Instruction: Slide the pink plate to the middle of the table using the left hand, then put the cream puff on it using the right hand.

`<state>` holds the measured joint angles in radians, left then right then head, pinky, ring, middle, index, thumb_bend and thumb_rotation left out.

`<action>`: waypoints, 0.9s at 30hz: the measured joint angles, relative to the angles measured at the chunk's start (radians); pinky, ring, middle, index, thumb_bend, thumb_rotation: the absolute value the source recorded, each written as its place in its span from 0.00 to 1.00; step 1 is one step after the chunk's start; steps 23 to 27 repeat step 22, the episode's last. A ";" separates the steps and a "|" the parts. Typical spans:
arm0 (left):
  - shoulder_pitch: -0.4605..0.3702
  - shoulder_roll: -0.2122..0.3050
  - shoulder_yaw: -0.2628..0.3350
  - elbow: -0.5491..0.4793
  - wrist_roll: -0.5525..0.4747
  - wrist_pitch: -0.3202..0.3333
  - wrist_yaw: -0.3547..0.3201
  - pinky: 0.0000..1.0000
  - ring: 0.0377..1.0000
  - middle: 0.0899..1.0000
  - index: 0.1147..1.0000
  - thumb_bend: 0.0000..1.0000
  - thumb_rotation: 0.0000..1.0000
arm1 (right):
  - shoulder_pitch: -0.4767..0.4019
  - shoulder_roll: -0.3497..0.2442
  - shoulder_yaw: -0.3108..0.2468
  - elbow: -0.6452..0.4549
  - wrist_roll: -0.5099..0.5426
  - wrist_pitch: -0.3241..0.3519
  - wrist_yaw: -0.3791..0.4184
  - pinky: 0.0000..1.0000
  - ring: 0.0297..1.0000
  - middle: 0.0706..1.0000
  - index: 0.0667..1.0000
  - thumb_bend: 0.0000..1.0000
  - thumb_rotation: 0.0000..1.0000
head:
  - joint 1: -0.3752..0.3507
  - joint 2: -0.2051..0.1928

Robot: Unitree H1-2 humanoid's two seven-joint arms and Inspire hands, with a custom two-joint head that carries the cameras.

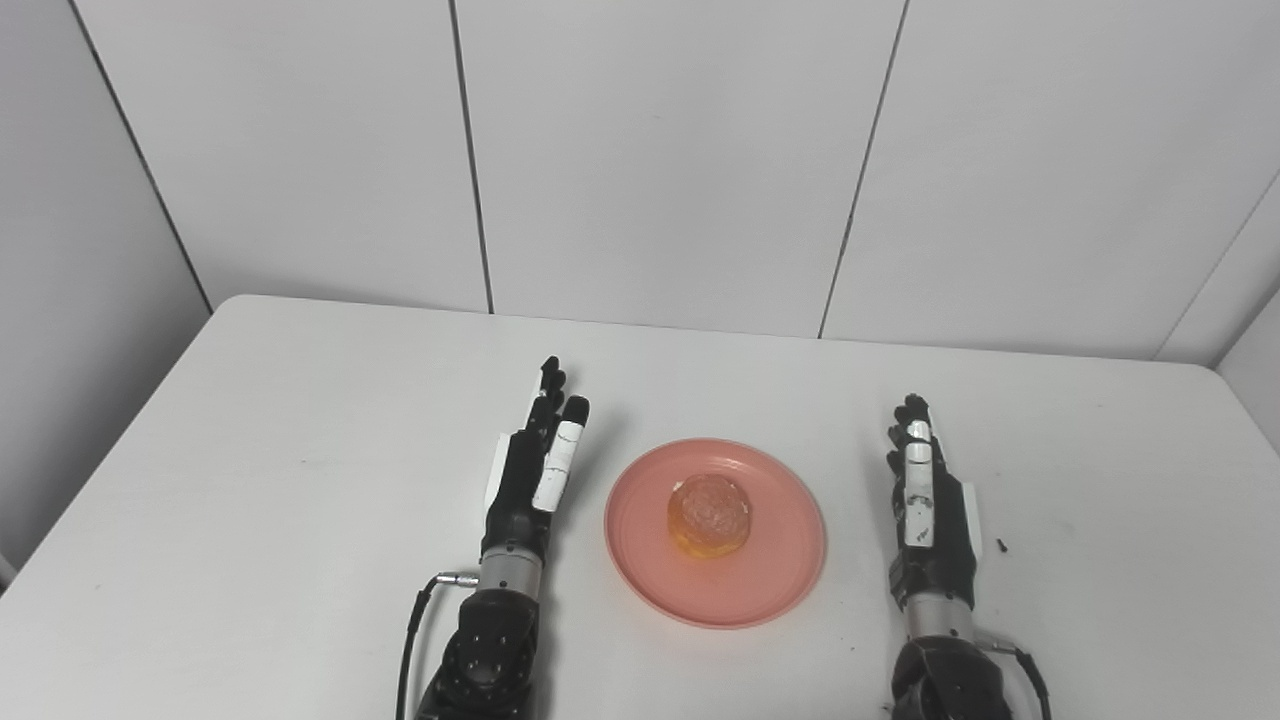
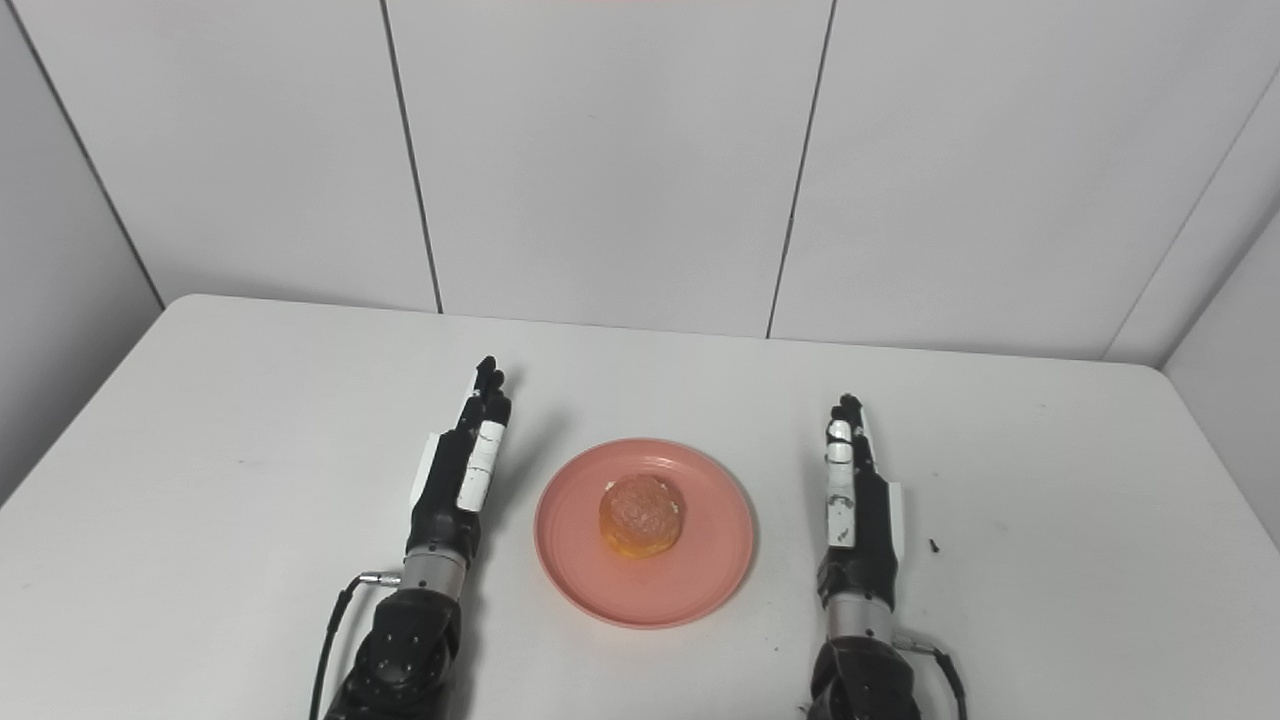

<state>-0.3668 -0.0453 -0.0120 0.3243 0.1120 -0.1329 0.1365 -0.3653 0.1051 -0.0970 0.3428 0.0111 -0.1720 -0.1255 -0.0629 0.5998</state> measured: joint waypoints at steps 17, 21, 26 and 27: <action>0.003 0.003 -0.003 -0.006 -0.039 0.017 -0.014 1.00 1.00 1.00 1.00 0.87 0.99 | 0.006 -0.018 0.029 -0.007 -0.021 0.003 -0.002 0.98 0.93 0.94 0.92 0.86 1.00 | -0.006 0.009; 0.004 0.003 -0.002 -0.007 -0.044 0.018 -0.014 1.00 1.00 1.00 1.00 0.88 0.98 | 0.011 -0.021 0.035 -0.014 -0.021 0.008 -0.002 0.97 0.93 0.93 0.91 0.87 1.00 | -0.014 0.008; 0.004 0.003 -0.002 -0.008 -0.044 0.019 -0.014 1.00 1.00 1.00 1.00 0.88 0.98 | 0.012 -0.021 0.037 -0.015 -0.021 0.009 -0.002 0.97 0.93 0.93 0.91 0.87 1.00 | -0.021 0.012; 0.004 0.003 -0.002 -0.008 -0.044 0.019 -0.014 1.00 1.00 1.00 1.00 0.88 0.98 | 0.012 -0.021 0.037 -0.015 -0.021 0.009 -0.002 0.97 0.93 0.93 0.91 0.87 1.00 | -0.021 0.012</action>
